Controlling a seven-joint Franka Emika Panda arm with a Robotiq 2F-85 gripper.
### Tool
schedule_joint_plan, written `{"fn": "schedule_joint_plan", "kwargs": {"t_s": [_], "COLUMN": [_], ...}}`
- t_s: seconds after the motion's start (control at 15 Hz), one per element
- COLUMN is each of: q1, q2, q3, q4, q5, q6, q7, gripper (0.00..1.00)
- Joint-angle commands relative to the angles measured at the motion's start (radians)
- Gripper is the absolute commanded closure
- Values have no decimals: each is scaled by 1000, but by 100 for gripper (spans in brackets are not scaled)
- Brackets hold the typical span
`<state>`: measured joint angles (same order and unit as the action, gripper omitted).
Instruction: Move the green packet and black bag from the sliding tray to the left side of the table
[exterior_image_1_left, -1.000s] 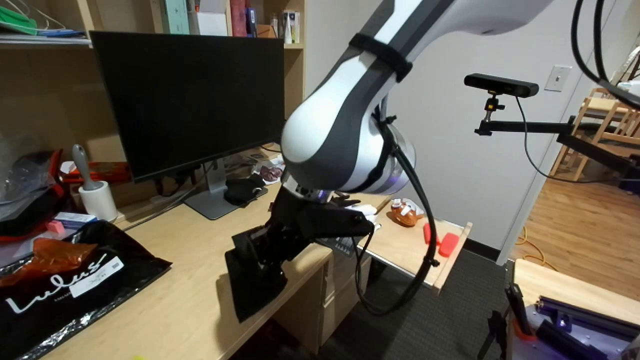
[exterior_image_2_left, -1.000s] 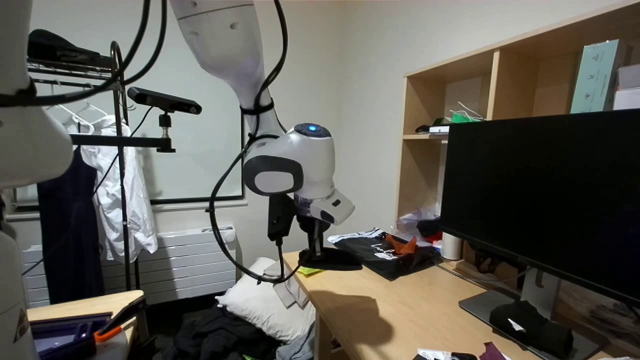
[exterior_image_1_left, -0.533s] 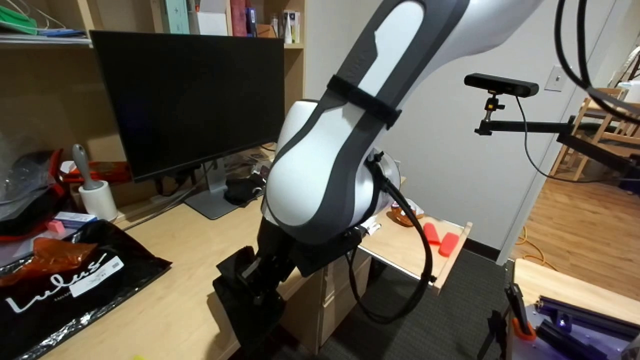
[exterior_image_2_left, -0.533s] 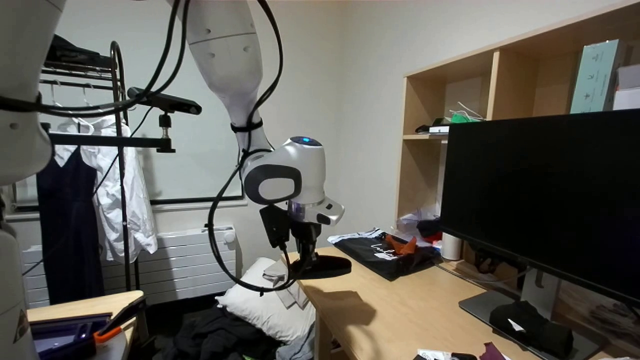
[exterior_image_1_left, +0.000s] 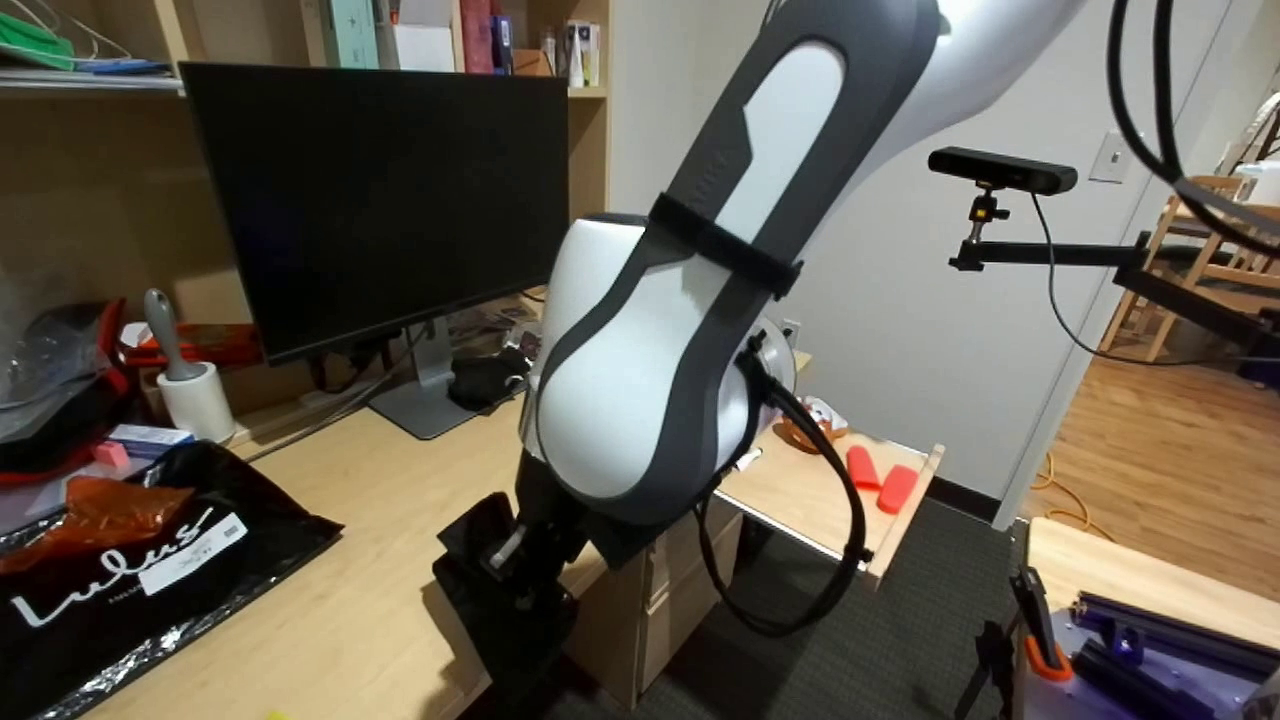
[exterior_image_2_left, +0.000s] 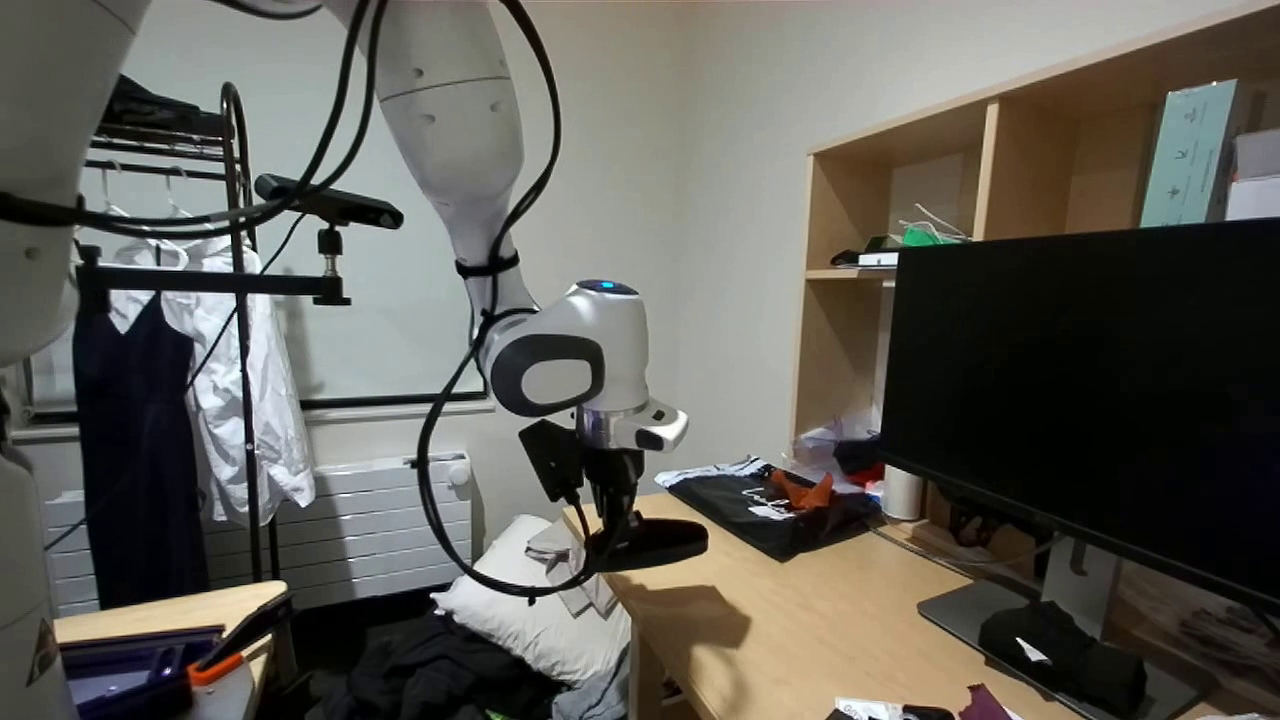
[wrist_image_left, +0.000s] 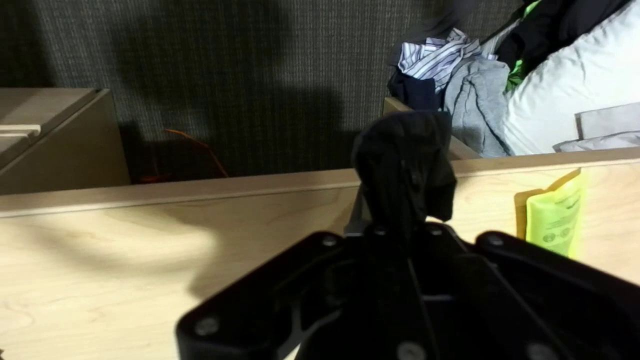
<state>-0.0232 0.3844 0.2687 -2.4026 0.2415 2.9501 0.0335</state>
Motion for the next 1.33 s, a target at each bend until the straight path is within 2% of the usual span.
{"fn": "schedule_joint_plan", "kwargs": {"t_s": [0.0,0.13,0.33,0.47,0.53,0.6,0.73,1.07,1.27], "q1": [140,180,193,149,161,149,105,28,10], "q2": [55,88,135,169,189,214,266,371,401], "q3": [-102,-119,-114,-60,-73,-57,0,118,150], "q4": [54,89,131,164,177,195,228,290,304], "q5": [-90,-100,-79,-60,-67,-66,-65,-110,-141], "q6": [55,98,147,139,154,168,218,263,256], "q7": [59,67,72,59,62,53,28,3,-8], "gripper": [93,93,93,93,93,93,93,93,93]}}
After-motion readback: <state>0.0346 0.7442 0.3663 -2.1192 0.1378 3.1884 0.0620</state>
